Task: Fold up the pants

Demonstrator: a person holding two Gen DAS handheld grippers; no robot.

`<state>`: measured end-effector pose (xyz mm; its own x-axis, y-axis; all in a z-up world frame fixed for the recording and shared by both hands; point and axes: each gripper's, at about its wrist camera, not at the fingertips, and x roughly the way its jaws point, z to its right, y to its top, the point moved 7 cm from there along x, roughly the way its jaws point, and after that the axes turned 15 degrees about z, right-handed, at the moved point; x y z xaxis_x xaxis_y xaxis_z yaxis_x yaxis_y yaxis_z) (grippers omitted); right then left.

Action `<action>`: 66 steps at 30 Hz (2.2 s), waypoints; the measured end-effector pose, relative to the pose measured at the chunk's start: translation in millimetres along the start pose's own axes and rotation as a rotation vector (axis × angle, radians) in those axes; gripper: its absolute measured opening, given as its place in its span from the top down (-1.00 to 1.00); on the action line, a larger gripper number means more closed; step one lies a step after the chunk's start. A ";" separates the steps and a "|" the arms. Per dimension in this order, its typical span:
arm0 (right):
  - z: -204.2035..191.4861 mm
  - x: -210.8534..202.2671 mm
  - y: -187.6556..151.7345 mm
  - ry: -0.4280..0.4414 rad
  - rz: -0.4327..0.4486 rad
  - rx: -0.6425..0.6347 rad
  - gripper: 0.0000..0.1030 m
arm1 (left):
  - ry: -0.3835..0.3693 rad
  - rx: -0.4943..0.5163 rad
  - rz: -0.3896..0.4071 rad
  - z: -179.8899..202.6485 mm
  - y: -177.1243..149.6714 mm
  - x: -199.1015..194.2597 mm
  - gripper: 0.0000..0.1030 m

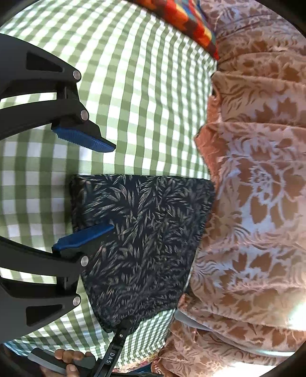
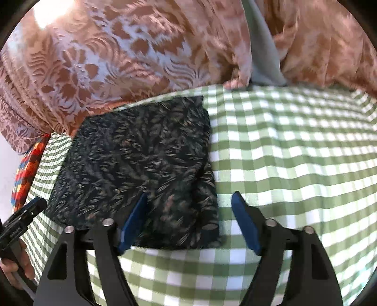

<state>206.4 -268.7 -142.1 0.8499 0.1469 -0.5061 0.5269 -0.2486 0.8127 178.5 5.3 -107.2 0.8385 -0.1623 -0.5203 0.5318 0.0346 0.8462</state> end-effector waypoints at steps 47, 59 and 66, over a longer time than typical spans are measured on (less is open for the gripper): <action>-94.9 -108.2 -66.6 -0.127 0.193 -0.196 -0.96 | 0.124 0.028 0.147 21.8 -34.5 -110.1 -0.93; -97.2 -109.6 -67.7 -0.128 0.195 -0.197 -0.96 | 0.120 0.056 0.155 25.6 -36.7 -112.0 -0.93; -97.0 -110.1 -67.5 -0.129 0.194 -0.194 -0.96 | 0.117 0.057 0.158 26.8 -38.0 -112.4 -0.93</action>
<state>77.8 -175.3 -113.2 0.9336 -0.0112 -0.3580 0.3564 -0.0710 0.9316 60.9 -4.3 -77.8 0.9207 -0.0436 -0.3879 0.3880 -0.0063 0.9216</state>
